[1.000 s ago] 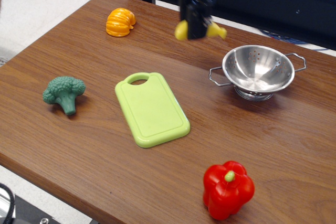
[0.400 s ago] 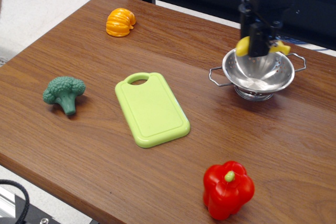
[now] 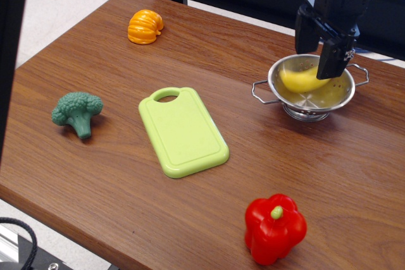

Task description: Put banana in colander

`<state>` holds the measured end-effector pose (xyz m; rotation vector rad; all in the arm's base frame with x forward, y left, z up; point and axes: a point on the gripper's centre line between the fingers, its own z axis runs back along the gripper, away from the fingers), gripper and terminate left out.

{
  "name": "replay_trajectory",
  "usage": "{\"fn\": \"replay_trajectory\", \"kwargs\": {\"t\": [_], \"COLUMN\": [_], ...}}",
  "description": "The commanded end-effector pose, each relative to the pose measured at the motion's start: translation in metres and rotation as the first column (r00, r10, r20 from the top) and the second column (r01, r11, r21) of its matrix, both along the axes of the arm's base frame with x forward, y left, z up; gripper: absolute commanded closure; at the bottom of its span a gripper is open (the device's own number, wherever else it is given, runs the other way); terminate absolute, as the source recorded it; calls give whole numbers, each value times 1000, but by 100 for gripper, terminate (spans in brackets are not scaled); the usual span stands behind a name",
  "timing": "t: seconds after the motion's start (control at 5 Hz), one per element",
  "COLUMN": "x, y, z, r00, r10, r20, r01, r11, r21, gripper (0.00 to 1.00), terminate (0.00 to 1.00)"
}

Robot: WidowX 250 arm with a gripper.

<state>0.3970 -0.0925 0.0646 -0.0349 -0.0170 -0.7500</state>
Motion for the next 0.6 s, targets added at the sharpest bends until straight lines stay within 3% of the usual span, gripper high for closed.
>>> {"fn": "replay_trajectory", "kwargs": {"t": [0.0,0.2,0.4], "x": [3,3,3], "y": [14,14,14], "z": [49,49,49], "r00": [995,995,995], "r10": [15,15,15], "r20": [99,99,99], "r01": [-9,-9,-9], "r11": [998,998,998], "r21": [-54,-54,-54], "gripper": [0,0,0], "terminate": [0,0,100]}}
